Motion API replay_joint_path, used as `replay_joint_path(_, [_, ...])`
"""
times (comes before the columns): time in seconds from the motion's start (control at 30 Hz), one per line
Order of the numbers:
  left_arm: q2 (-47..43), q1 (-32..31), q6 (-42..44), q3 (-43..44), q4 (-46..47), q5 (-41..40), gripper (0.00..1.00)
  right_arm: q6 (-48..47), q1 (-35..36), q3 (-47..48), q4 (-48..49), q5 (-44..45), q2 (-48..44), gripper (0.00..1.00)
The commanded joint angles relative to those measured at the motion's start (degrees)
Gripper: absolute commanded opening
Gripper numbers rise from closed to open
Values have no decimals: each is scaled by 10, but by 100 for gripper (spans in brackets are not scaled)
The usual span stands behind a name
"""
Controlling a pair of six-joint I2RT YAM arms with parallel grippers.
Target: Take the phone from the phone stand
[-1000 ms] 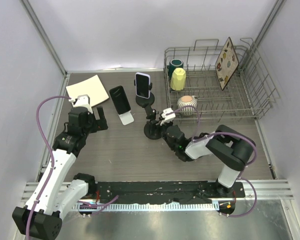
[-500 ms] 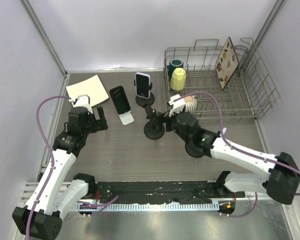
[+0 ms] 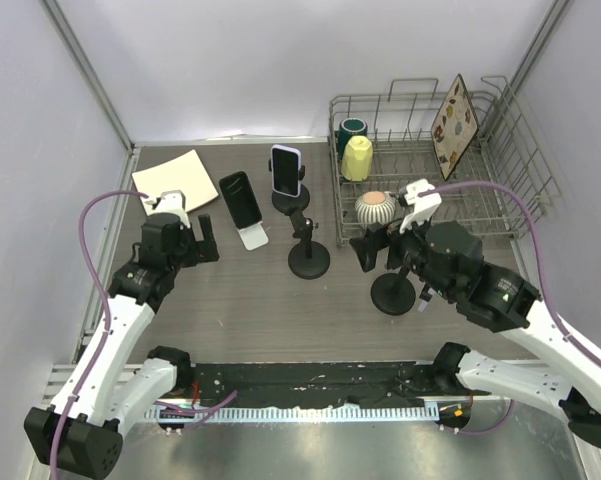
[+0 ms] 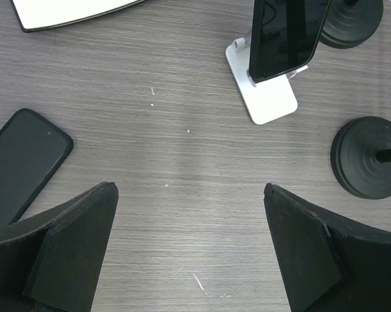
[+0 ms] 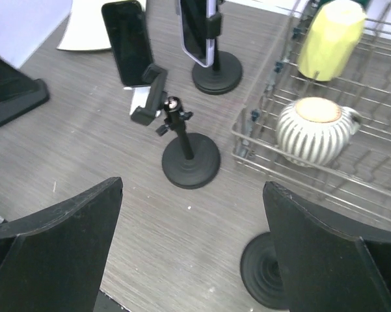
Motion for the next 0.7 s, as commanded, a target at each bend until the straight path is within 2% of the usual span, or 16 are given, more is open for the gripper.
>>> replay_joint_path(0.0, [4,-8,13,24,2,-1,100,56,-3,123,-203,101,72,95])
replay_joint_path(0.13, [6,-14,16,26,-1,-4,100,135,-31,269,-383,159,181,96])
replay_joint_path(0.23, [6,-18,17,25,-1,-7,100,144,-93,318,-448,109,208,96])
replay_joint_path(0.27, [4,-18,17,25,-1,-10,100,143,-114,323,-456,91,218,97])
replay_joint_path(0.3, [4,-20,18,25,-2,-11,100,138,-170,327,-476,77,221,97])
replay_joint_path(0.43, [-3,-26,18,25,-4,-20,100,122,-268,316,-524,39,234,97])
replay_joint_path(0.67, [-8,-55,24,25,-7,-35,100,159,-302,299,-577,35,221,95])
